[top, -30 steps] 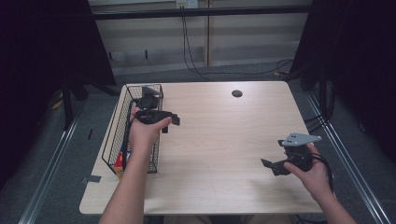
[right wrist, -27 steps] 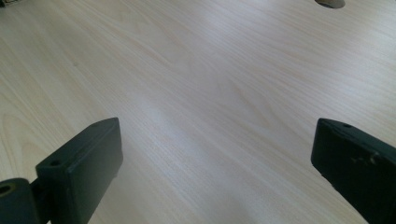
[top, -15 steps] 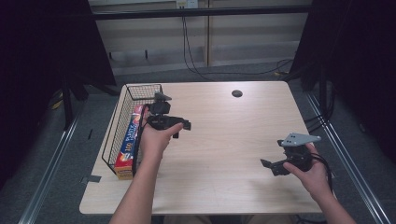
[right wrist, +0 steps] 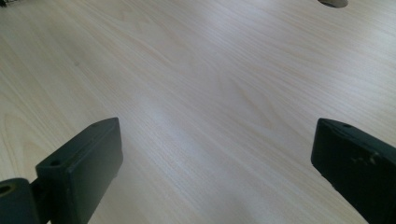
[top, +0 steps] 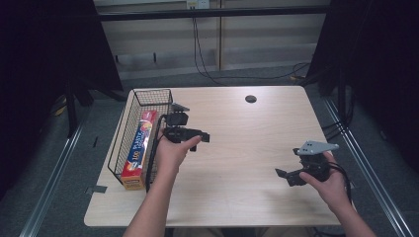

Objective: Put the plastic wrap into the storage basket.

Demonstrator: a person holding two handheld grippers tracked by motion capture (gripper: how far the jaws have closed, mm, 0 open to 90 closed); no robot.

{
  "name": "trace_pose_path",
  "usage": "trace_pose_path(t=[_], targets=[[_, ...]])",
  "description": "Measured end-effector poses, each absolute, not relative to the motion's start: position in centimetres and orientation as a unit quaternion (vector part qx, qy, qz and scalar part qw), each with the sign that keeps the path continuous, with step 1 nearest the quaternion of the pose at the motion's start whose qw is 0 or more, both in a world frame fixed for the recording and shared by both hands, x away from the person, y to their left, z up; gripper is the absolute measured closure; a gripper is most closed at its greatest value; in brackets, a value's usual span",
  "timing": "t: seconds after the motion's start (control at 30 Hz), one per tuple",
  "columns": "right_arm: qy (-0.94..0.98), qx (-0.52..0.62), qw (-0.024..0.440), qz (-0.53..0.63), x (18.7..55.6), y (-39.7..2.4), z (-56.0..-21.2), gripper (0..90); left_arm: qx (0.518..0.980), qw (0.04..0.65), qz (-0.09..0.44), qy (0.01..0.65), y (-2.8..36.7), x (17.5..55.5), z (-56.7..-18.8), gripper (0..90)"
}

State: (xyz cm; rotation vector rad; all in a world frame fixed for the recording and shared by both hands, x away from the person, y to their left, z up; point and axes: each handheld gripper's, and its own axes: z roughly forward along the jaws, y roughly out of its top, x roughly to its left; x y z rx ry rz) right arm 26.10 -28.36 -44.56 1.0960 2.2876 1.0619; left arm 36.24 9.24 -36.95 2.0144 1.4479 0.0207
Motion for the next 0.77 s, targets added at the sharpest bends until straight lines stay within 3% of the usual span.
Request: trace_pose_path(t=[0.77], targets=[[0.816, 0.395, 0.187, 0.378, 26.1, -28.3, -44.9, 2.0, 0.781, 0.329, 0.013, 0.53, 7.9, 34.7, -39.7, 14.8]])
